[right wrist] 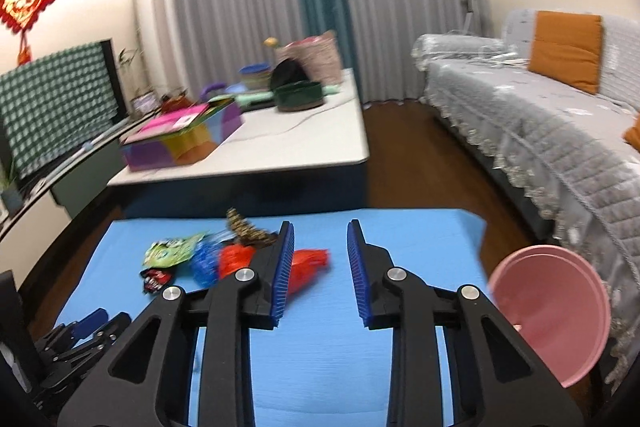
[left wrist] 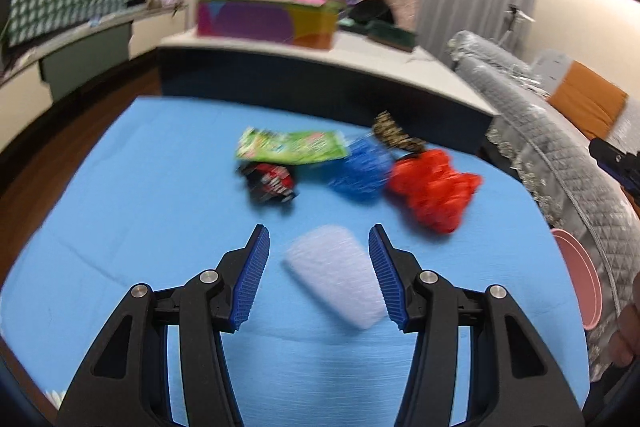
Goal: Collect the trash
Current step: 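Return to the table and grasp the white bubble wrap with the left gripper, then lift the bubble wrap with the left gripper while the right grasps the orange-red bag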
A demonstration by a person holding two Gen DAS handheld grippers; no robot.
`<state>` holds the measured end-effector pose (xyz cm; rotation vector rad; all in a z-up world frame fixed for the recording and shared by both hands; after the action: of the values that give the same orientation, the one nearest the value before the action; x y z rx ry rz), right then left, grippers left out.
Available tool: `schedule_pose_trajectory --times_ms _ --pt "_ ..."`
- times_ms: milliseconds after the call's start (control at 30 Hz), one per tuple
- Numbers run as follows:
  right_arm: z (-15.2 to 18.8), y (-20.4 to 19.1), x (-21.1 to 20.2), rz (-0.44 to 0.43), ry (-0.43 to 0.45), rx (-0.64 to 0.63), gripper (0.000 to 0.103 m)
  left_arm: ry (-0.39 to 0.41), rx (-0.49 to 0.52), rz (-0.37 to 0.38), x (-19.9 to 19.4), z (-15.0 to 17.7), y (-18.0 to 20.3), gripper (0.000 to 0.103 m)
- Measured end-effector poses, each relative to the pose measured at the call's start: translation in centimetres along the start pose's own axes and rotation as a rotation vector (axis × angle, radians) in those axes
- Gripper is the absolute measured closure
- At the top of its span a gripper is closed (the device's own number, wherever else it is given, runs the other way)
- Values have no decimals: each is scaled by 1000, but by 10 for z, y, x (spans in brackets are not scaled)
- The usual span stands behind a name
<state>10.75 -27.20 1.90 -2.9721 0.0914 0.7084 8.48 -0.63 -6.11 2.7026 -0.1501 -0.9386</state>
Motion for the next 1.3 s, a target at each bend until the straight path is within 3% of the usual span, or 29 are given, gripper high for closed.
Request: schedule_pose_trajectory --times_ms 133,367,467,600,767,867,1100,1167,1300 --pt "9 -32 19 -52 -35 -47 75 -78 -93 19 17 9 -20 52" --pt "28 -66 48 -87 -102 -99 73 -115 -59 54 28 18 -15 52" --pt "35 -79 59 -111 -132 -130 67 -138 -57 76 36 20 -11 53" --pt "43 -91 70 -119 -161 -165 60 -166 -47 88 45 22 -9 68" --pt "47 -89 88 -99 -207 -153 59 -170 -60 96 49 21 -12 86" --pt "50 -90 94 -99 -230 -160 59 -149 -60 83 46 16 -16 90" --pt "55 -99 92 -86 -219 -228 90 -108 -31 45 43 6 -20 93" --pt "55 -98 90 -90 -218 -226 93 -105 -27 42 43 5 -21 103" --pt "53 -97 83 -81 -194 -242 99 -95 -27 38 42 3 -22 103"
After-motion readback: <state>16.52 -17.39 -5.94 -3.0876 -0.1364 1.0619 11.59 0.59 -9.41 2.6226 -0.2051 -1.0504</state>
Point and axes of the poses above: each gripper's, at about its wrist camera, not at the fingertips, and x roughly the way its jaws point, y to its right, z to its underside, the point moved 4 cm from there along x, roughly the way its jaws point, and after that the axes turned 10 degrees about z, right-handed, at the moved point
